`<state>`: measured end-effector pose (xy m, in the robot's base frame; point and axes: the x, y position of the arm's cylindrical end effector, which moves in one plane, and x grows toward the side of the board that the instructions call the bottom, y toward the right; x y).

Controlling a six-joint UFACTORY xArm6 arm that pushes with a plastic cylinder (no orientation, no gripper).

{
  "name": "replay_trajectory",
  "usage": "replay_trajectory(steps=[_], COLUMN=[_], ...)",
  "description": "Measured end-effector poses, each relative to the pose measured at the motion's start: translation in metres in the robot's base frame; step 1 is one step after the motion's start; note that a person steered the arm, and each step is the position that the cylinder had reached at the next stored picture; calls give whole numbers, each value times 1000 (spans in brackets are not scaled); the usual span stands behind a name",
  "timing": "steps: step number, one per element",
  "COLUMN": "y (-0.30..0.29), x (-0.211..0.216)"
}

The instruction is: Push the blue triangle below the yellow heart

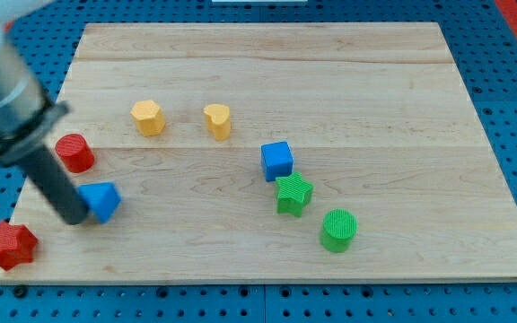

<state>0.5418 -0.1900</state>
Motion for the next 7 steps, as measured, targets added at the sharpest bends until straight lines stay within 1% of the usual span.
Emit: replay_trajectory(steps=[2, 4, 5, 6, 7], y=[55, 126, 141, 128, 179], x=[-46, -75, -91, -91, -95])
